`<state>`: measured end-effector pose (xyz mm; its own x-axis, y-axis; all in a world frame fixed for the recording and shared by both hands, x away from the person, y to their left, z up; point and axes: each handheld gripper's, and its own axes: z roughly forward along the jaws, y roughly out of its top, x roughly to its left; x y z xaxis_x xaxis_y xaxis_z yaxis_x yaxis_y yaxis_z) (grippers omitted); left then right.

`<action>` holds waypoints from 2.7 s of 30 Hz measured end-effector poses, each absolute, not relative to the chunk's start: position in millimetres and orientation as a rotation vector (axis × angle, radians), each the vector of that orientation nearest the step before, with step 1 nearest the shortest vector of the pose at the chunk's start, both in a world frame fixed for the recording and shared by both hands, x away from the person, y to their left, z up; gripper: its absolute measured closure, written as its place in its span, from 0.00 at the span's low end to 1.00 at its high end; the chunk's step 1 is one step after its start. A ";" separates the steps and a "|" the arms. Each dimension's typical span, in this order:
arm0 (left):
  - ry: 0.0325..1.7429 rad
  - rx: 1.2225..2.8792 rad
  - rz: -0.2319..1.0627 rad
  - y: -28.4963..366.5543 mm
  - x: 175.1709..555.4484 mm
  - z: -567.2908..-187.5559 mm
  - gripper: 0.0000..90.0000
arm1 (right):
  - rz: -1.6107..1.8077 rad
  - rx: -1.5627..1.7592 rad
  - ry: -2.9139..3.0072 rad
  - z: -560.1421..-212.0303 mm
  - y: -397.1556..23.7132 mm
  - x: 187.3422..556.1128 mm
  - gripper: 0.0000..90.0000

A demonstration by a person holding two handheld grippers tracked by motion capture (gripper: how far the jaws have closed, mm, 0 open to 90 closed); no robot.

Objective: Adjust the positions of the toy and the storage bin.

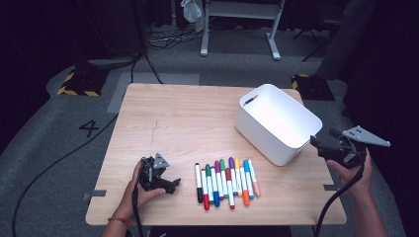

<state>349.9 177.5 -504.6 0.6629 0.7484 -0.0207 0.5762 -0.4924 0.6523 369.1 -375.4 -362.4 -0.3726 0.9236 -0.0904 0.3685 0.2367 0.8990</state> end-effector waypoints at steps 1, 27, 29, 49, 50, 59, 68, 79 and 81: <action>1.001 2.250 0.348 174.7 348.7 -504.5 0.00 | 1.080 1.192 1.872 -362.2 -373.7 372.7 0.25; 0.944 2.273 0.326 152.4 343.9 -504.2 0.00 | 0.934 1.556 1.917 -390.5 -353.9 423.3 0.21; 0.946 2.270 0.329 151.4 343.9 -504.3 0.00 | 0.945 1.559 1.921 -393.0 -349.6 428.4 0.23; 0.938 2.271 0.320 145.2 344.4 -504.4 0.00 | 0.945 1.404 2.023 -393.3 -306.2 488.1 0.49; 0.937 2.272 0.318 144.0 344.7 -504.5 0.00 | 0.945 1.404 2.023 -393.3 -306.2 488.1 0.49; 0.903 2.287 0.314 132.6 346.0 -504.1 0.00 | 0.947 1.277 2.091 -392.0 -271.0 496.9 0.58; 0.899 2.288 0.303 128.0 345.9 -504.2 0.00 | 0.941 1.176 2.138 -390.8 -249.9 501.0 0.64; 0.892 2.288 0.308 126.0 346.3 -504.2 0.00 | 0.931 1.104 2.163 -389.9 -239.9 497.7 0.71; 0.893 2.288 0.303 124.9 346.1 -504.2 0.00 | 0.933 1.103 2.164 -389.8 -240.0 497.5 0.71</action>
